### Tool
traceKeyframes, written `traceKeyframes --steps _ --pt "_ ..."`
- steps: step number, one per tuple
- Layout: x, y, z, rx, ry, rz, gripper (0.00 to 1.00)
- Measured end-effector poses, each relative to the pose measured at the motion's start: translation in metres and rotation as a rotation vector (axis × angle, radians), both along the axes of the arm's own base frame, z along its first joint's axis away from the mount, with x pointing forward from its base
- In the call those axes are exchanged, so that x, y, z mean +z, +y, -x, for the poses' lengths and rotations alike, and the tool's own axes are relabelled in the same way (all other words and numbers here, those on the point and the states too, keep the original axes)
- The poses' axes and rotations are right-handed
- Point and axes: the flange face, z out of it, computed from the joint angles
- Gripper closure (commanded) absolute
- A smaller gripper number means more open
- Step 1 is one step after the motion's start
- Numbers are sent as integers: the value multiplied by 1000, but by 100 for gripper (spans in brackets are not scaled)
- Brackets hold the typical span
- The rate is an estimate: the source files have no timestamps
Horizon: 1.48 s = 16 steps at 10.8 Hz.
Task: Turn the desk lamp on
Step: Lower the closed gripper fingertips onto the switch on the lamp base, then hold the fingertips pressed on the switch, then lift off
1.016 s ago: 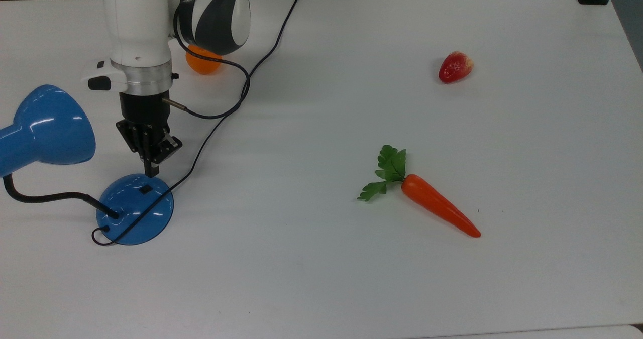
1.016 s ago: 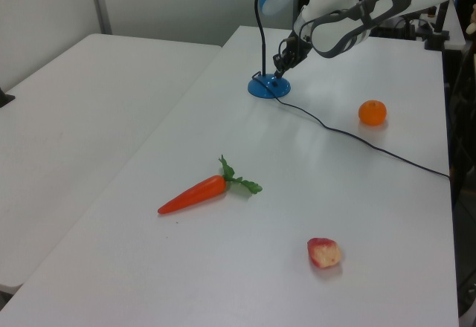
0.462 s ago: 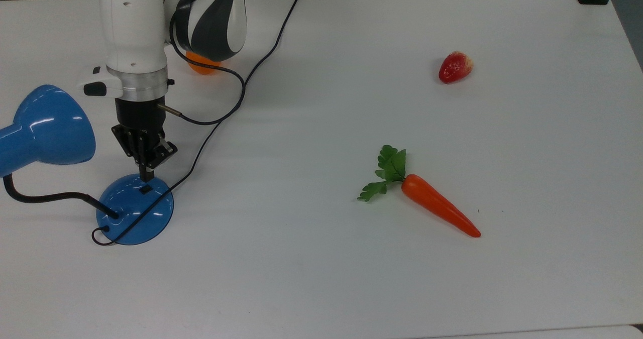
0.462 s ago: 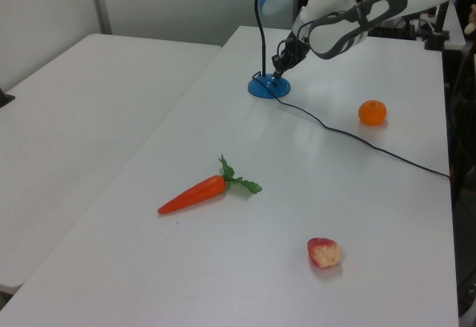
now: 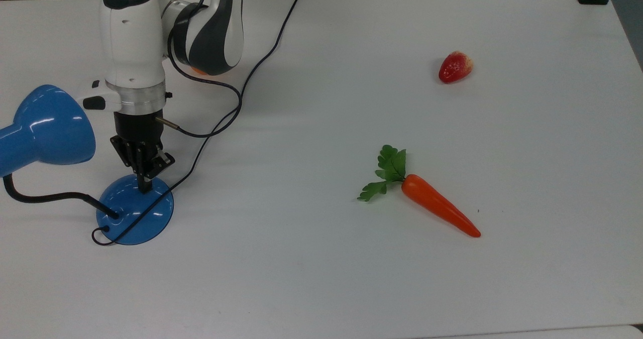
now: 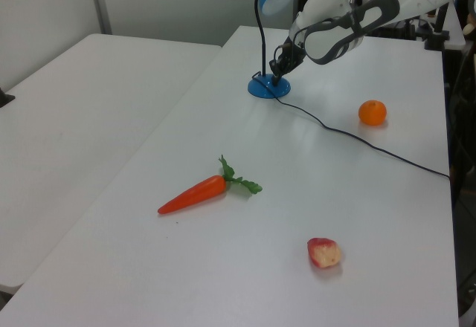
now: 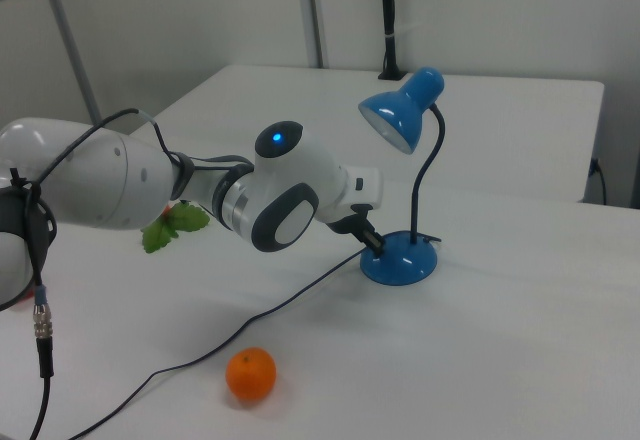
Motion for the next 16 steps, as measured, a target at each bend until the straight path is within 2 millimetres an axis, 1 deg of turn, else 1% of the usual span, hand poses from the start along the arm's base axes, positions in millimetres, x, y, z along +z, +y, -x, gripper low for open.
traceKeyframes --steps 2,9,13,16 --pt "-4 -1 -4 0 -1 2 100" --pt "-4 -1 -6 1 -4 4 100" --pt "-5 -1 -13 -12 -16 0 100" --pt "-5 -1 -14 -12 -17 0 100"
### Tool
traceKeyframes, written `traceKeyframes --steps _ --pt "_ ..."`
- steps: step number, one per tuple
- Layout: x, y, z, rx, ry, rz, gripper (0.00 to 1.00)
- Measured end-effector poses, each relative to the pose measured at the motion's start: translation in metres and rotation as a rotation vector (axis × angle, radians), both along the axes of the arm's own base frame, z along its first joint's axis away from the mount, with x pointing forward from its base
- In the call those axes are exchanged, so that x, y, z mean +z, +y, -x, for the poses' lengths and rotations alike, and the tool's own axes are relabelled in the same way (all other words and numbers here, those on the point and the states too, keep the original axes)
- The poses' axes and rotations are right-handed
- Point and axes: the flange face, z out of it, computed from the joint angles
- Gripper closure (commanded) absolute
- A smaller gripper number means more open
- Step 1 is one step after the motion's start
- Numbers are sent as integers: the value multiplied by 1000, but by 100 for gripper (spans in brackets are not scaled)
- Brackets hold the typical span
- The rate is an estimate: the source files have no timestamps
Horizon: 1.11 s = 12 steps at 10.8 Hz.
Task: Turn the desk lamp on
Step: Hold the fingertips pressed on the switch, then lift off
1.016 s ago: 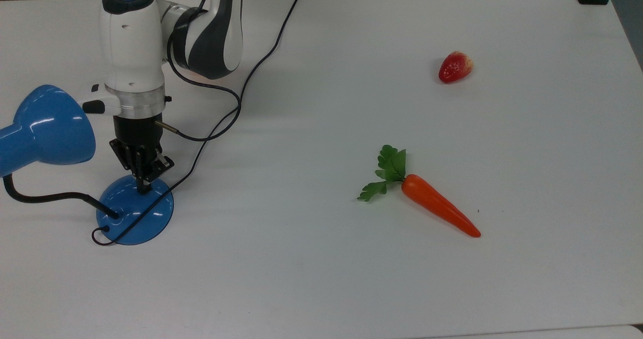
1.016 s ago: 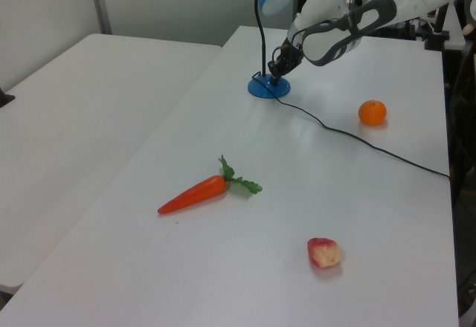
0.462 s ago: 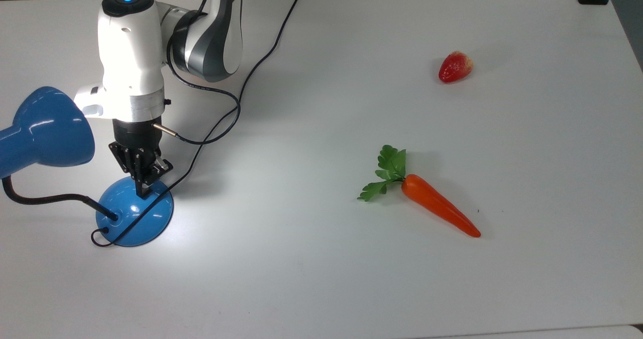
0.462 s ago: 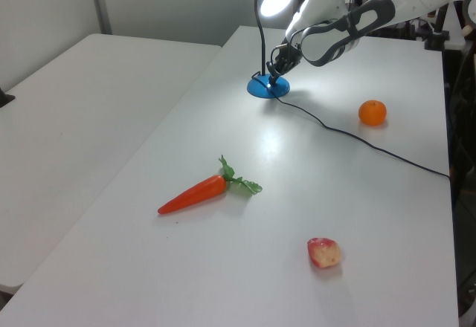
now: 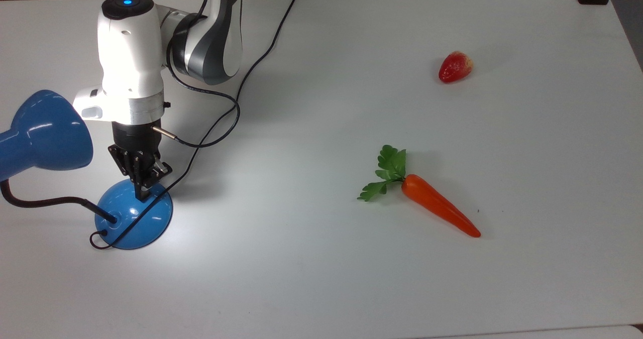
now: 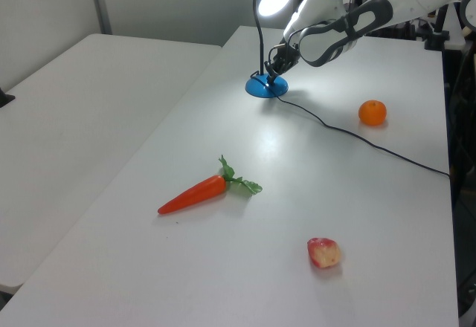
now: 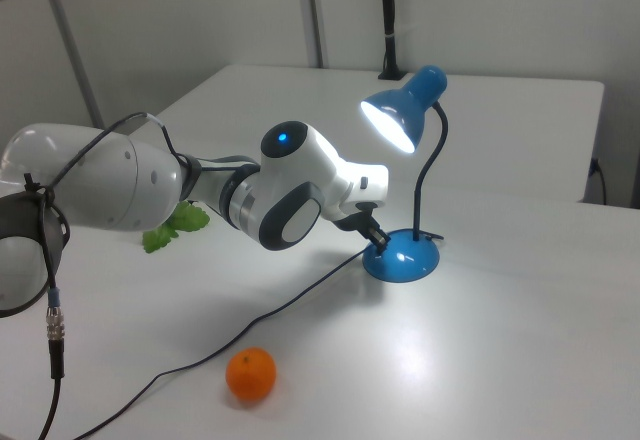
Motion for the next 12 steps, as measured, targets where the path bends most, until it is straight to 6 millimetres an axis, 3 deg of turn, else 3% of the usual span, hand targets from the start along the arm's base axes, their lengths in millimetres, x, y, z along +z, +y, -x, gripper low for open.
traceKeyframes --steps 7,12 --pt "9 -7 -1 -10 -15 2 100" --pt "49 -5 9 -5 32 -32 100"
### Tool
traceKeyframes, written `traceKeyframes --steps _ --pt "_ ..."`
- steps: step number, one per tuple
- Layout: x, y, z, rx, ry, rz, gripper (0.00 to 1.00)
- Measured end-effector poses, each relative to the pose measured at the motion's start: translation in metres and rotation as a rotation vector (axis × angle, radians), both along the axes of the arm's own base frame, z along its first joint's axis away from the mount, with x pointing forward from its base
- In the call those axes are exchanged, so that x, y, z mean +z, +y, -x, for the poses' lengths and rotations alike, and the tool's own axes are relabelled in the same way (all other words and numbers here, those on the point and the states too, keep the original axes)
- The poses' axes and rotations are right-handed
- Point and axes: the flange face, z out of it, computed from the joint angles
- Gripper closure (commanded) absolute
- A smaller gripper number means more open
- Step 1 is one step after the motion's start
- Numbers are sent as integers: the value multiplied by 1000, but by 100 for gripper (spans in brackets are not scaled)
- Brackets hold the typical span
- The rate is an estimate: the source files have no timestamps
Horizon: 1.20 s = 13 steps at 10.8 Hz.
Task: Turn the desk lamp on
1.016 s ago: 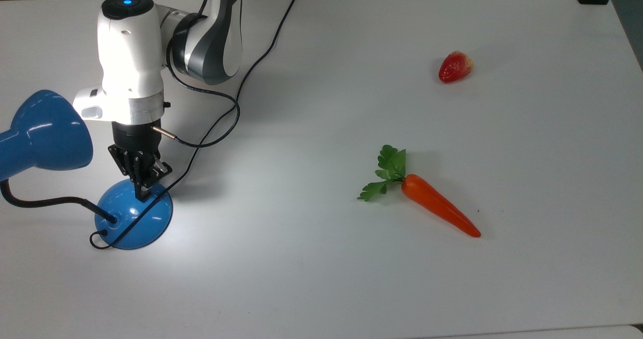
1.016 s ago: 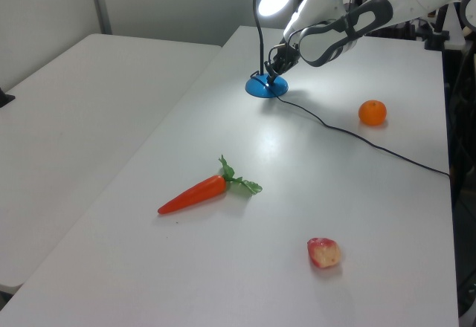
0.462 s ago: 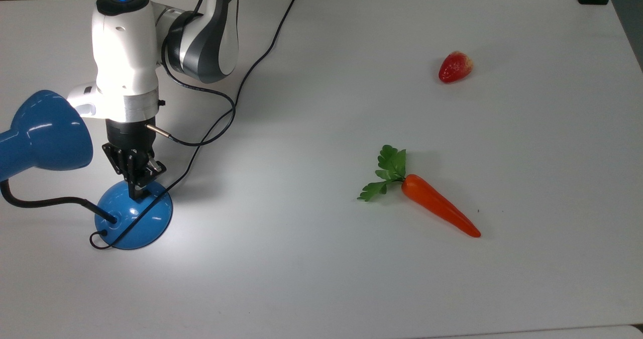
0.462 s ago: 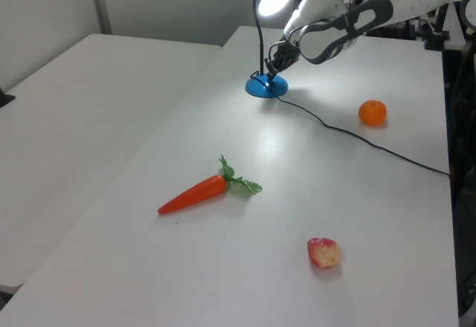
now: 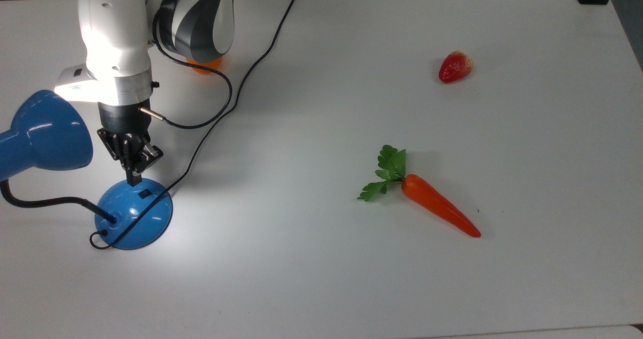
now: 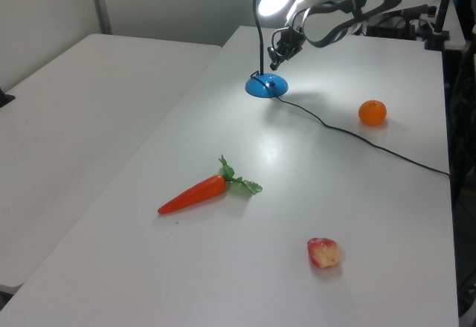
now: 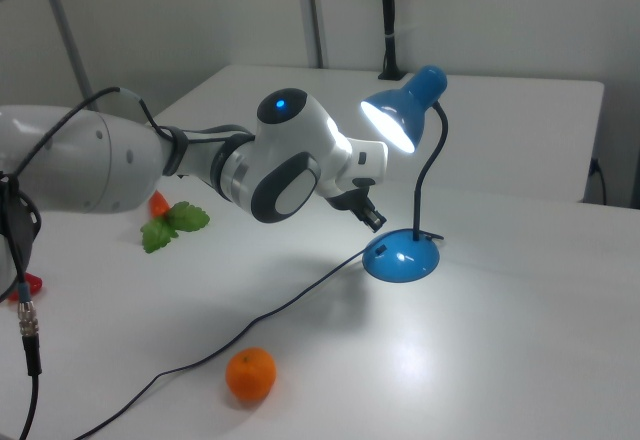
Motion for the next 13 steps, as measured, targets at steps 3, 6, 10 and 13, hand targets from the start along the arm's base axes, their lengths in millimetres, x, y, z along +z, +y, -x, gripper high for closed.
traceKeyframes --steps 3,6,10,13 --pt "23 4 14 35 86 -28 100" --pt "45 9 32 107 188 -49 100" --pt "76 20 57 214 311 -81 100" --pt "104 31 79 325 389 -96 69"
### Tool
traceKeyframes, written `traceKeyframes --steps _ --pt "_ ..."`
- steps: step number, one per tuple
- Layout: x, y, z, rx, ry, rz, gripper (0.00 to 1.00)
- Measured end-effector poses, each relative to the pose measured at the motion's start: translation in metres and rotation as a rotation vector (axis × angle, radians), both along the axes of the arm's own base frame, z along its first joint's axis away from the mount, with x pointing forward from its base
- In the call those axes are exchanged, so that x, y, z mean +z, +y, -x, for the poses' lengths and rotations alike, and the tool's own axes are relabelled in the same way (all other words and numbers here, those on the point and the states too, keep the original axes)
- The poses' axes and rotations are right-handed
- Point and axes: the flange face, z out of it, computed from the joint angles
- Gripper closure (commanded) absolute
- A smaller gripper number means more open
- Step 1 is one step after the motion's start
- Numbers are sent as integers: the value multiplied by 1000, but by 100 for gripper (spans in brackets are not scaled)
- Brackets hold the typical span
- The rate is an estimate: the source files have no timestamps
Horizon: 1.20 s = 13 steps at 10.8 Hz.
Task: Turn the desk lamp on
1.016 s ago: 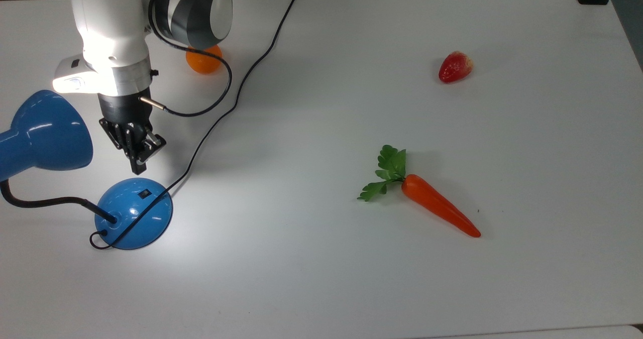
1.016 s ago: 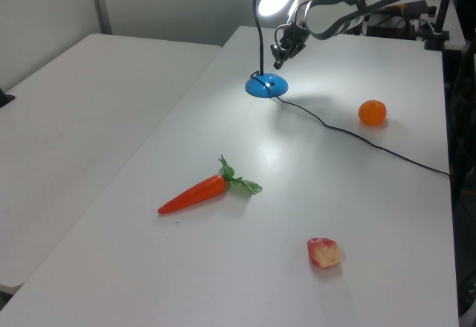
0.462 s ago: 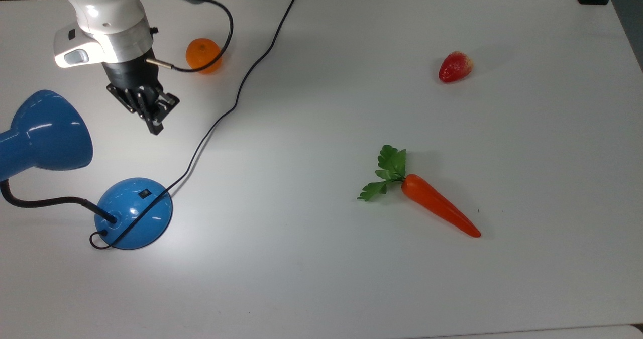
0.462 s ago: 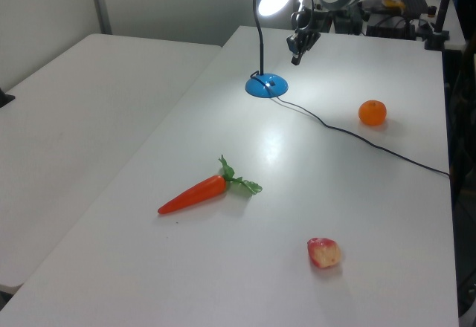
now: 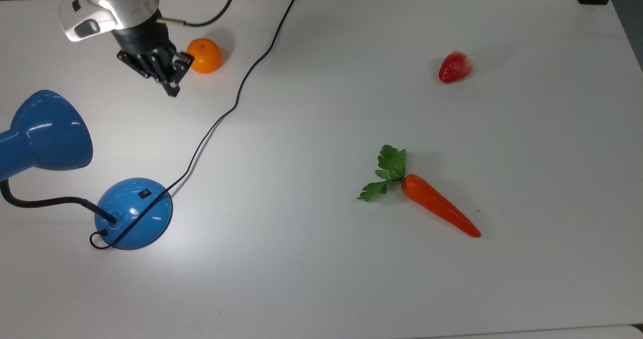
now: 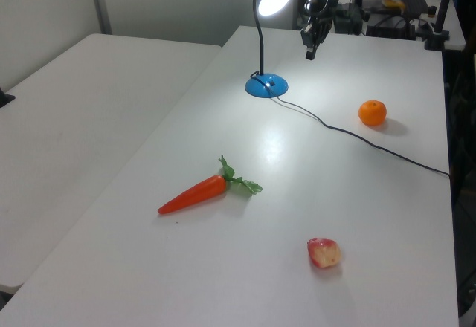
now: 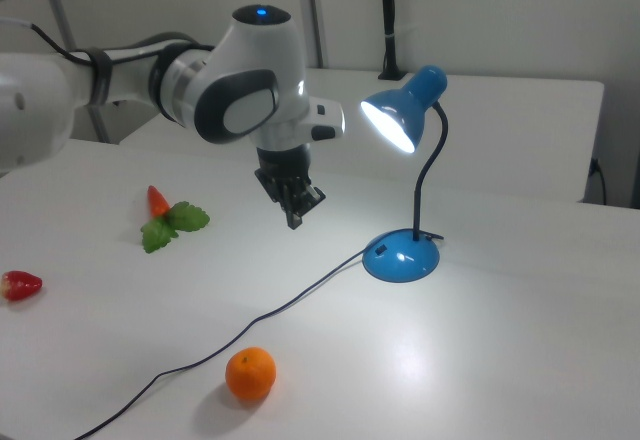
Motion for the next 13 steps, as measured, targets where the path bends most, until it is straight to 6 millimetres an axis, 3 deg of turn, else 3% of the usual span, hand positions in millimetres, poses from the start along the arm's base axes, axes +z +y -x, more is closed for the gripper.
traceKeyframes --steps 3,4,5,8,13 --pt "43 17 40 180 126 12 27" --pt "54 23 51 210 163 29 8" --pt "64 28 60 224 178 36 0" --pt "88 25 81 234 182 24 0" --pt "93 31 85 244 185 18 0"
